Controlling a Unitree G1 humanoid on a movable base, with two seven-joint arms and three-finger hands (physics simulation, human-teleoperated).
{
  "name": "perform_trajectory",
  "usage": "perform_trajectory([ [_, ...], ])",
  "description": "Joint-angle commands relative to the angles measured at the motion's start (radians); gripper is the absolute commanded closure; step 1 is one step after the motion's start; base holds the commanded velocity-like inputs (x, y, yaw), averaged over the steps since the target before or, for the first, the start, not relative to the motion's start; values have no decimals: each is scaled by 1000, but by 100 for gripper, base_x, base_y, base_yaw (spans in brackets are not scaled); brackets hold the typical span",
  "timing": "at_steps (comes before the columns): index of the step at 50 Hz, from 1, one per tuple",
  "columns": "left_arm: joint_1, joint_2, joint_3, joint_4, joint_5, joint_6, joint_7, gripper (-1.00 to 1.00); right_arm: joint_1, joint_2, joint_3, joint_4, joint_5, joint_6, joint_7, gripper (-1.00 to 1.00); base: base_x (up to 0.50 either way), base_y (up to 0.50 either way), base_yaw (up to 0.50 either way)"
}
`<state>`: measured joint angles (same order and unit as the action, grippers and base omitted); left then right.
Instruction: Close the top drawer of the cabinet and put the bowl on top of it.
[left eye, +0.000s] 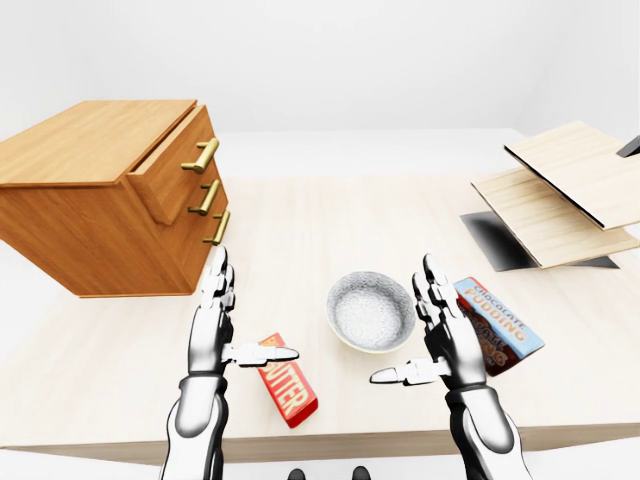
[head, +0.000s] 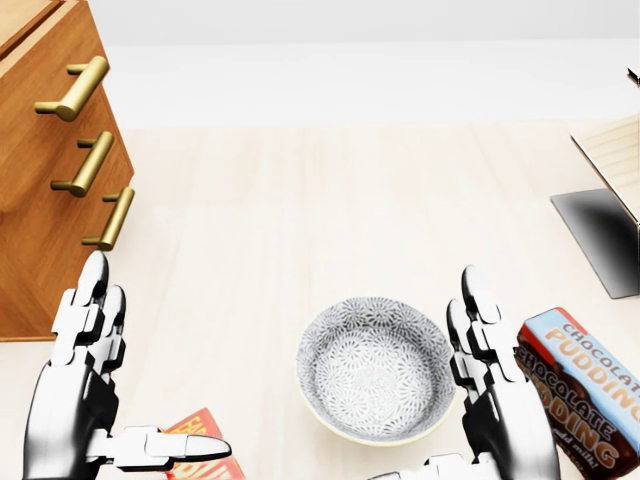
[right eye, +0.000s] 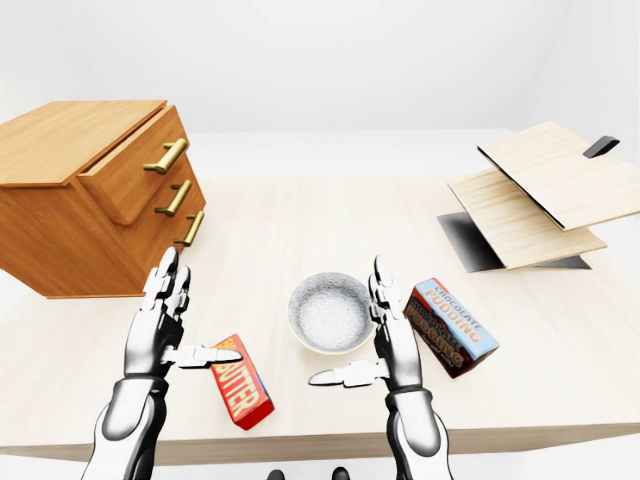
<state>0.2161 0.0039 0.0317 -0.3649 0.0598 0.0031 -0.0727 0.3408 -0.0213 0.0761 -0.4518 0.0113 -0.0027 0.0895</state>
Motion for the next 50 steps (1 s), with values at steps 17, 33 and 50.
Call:
perform_trajectory([
  [17, -243, 14, -33, 334, 91, 34, 52, -100, 17, 10, -46, -64, 58, 37, 48, -100, 0, 0, 0],
  [33, -384, 19, -18, 399, 96, 84, 71, -100, 26, 12, -47, -77, 58, 36, 51, -100, 0, 0, 0],
  [50, -480, 37, -2, 438, 65, 84, 77, -100, 23, 12, -53, -73, 62, 37, 57, -100, 0, 0, 0],
])
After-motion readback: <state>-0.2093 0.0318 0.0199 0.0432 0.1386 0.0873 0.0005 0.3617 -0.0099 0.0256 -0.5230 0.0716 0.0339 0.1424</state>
